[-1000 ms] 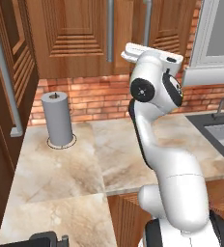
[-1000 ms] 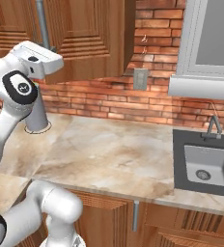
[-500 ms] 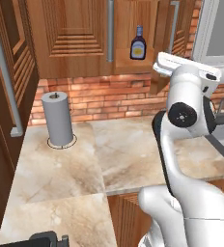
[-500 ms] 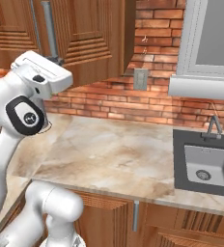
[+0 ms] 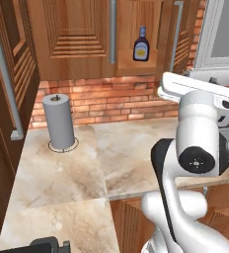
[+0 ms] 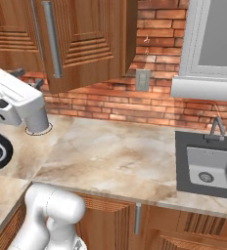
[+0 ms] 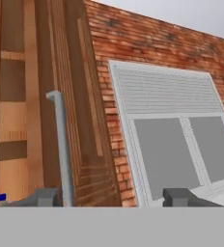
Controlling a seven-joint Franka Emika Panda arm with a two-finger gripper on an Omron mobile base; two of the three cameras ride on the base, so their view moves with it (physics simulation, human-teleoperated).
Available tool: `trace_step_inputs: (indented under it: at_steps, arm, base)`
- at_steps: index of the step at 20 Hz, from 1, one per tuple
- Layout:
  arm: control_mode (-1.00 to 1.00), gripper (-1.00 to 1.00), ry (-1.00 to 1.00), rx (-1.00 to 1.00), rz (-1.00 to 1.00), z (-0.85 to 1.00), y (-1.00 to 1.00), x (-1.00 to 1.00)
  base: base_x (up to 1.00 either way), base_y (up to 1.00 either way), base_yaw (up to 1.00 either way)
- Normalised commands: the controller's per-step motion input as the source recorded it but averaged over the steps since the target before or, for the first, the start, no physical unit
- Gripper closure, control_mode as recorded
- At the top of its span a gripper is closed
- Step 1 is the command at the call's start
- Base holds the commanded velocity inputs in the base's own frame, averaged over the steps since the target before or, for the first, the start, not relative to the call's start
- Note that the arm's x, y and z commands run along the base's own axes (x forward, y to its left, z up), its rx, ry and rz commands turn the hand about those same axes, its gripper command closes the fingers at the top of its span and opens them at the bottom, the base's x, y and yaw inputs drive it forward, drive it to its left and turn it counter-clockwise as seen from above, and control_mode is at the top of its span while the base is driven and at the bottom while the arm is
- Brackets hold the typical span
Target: Move the mayonnaise and condiment bottle from the cabinet to the dining counter.
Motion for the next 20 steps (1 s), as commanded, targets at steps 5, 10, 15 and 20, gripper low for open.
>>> trace_step_inputs:
  at_steps: [5,10,15,20]
  arm:
    - [-1.0,-1.0,0.0,-0.03,0.01,0.0,1.0,-0.03]
    - [-1.0,-1.0,0.09,0.0,0.0,0.0,0.78,0.72]
    - [-1.0,-1.0,0.18,0.0,0.0,-0.11,0.21,1.0]
    - [-1.0,-1.0,0.2,0.0,0.0,-0.21,0.0,1.0]
  base:
    - [0.0,0.0,0.0]
    - [0.0,0.0,0.0]
    - [0.0,0.0,0.0]
    - [0.0,0.0,0.0]
